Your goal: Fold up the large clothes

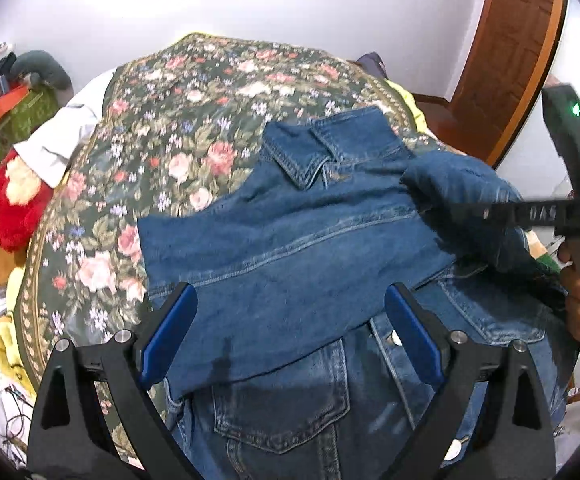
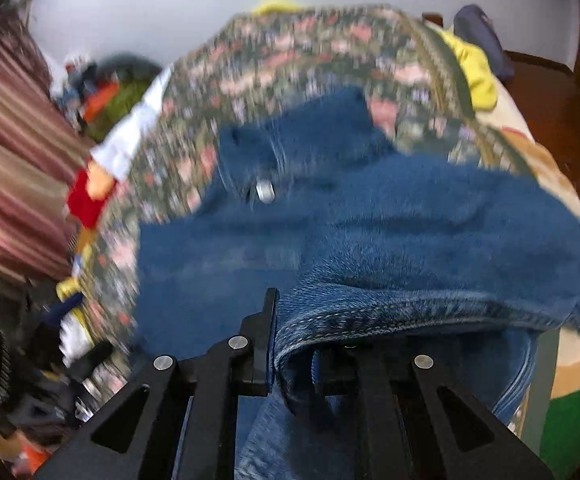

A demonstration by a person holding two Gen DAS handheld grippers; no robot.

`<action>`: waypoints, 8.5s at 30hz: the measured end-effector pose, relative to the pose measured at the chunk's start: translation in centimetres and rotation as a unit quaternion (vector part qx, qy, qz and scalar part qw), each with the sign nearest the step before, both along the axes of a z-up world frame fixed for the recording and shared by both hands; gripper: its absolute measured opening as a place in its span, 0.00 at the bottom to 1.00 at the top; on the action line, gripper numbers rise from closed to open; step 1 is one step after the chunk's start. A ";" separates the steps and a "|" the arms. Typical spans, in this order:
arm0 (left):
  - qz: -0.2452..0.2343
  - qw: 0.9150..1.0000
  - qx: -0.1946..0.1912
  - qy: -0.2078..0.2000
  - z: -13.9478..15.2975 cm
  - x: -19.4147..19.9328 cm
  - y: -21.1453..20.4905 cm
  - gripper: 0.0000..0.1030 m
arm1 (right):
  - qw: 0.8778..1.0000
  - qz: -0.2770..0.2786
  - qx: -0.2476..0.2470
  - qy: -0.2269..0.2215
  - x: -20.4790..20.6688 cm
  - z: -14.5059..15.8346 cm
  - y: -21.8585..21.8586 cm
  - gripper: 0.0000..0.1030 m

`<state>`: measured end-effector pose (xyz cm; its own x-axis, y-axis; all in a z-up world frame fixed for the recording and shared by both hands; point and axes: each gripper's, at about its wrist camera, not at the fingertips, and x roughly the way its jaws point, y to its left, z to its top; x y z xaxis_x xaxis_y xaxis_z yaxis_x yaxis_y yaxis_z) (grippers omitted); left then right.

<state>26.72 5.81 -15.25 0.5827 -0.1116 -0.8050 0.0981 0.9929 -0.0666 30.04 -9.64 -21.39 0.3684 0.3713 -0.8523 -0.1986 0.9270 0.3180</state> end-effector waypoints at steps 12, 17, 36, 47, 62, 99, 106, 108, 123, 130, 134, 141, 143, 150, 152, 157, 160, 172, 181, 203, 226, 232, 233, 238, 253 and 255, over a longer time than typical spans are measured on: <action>-0.020 1.000 -0.002 0.009 -0.1 0.6 -2.7 0.93 | 0.997 0.063 -0.032 0.010 -2.1 -2.2 -0.4 0.10; -0.034 0.999 -0.008 0.005 0.5 0.7 -4.2 0.93 | 0.996 0.079 -0.046 0.007 -3.3 -0.8 -1.4 0.10; -0.160 0.987 0.030 -0.011 2.9 5.1 -17.4 0.93 | 0.989 -0.057 -0.113 -0.073 -9.7 4.8 -15.2 0.10; -0.273 0.950 0.147 0.044 -2.5 9.6 -27.4 0.93 | 0.993 -0.099 -0.053 -0.023 -8.2 1.0 -19.4 0.10; -0.309 0.936 0.169 0.001 -4.3 9.8 -30.9 0.22 | 0.977 -0.105 -0.181 -0.032 -5.5 -3.0 -21.2 0.10; -0.040 0.997 -0.004 0.060 -7.7 3.4 0.2 0.54 | 0.964 0.017 -0.261 -0.046 -1.9 -2.7 -7.3 0.11; -0.044 0.997 0.010 0.056 -7.9 2.0 0.9 0.61 | 0.942 -0.008 -0.326 -0.077 -2.6 -2.6 -8.1 0.67; -0.036 0.997 0.034 0.064 -8.1 1.6 1.2 0.61 | 0.948 -0.014 -0.308 -0.074 -2.6 -2.4 -8.7 0.67; -0.113 0.991 0.077 0.009 -1.2 4.8 -6.1 0.61 | 0.992 -0.050 -0.104 -0.048 -3.9 1.9 -12.1 0.67; -0.165 0.965 0.200 0.027 -6.9 8.5 -13.0 0.65 | 0.994 -0.067 -0.080 -0.033 -4.5 1.7 -13.7 0.67; -0.157 0.964 0.217 -0.002 -7.1 9.2 -13.6 0.62 | 0.994 -0.075 -0.082 -0.022 -4.6 1.2 -14.4 0.67; -0.068 0.977 0.198 -0.049 -4.3 9.8 -10.2 0.28 | 0.994 -0.074 -0.078 -0.027 -4.2 1.3 -14.1 0.67; -0.049 0.984 0.163 -0.049 -2.8 9.7 -7.8 0.28 | 0.994 -0.071 -0.075 -0.027 -3.9 1.3 -13.7 0.67; 0.015 0.999 0.017 -0.039 1.4 8.4 1.7 0.25 | 0.995 -0.076 -0.059 -0.024 -2.7 1.2 -12.9 0.67; 0.030 0.999 -0.024 -0.027 1.3 7.9 4.2 0.25 | 0.996 -0.084 -0.038 -0.013 -2.3 0.9 -12.9 0.67; 0.095 0.995 -0.019 -0.012 -1.1 6.3 8.6 0.12 | 0.995 -0.092 -0.026 0.009 -1.6 -0.2 -12.6 0.67; 0.105 0.993 -0.054 0.010 -3.3 5.8 10.4 0.11 | 0.994 -0.096 -0.033 0.027 -1.1 -1.2 -12.4 0.67; 0.128 0.989 -0.043 0.052 -8.2 3.1 12.2 0.09 | 0.993 -0.097 -0.043 0.046 -0.4 -2.2 -11.8 0.67; 0.109 0.989 -0.005 0.096 -9.4 1.5 12.4 0.26 | 0.995 -0.087 -0.028 0.036 0.1 -1.6 -12.3 0.67; 0.128 0.965 -0.185 0.138 -14.0 11.6 18.0 0.76 | 0.997 -0.075 -0.004 0.005 6.2 -2.9 -13.5 0.72; 0.098 0.993 0.041 -0.052 -1.3 11.9 11.6 0.31 | 0.988 -0.002 -0.102 -0.117 12.4 2.7 -4.1 0.11; 0.160 0.984 0.061 -0.051 -1.2 13.4 16.1 0.31 | 0.984 0.015 -0.125 -0.127 16.3 2.3 0.4 0.11; 0.170 0.983 0.059 -0.042 -1.8 13.6 16.9 0.31 | 0.983 0.018 -0.132 -0.127 17.2 1.9 1.1 0.11; 0.202 0.977 0.014 0.061 -8.1 15.9 21.4 0.32 | 0.982 0.012 -0.152 -0.116 19.4 -0.3 2.3 0.11; 0.165 0.980 0.093 0.061 -8.6 15.2 19.7 0.50 | 0.970 0.025 -0.212 -0.119 17.0 -0.6 1.0 0.23; 0.159 0.980 0.103 0.053 -7.4 14.6 19.1 0.50 | 0.967 0.030 -0.222 -0.123 16.2 -0.2 1.2 0.23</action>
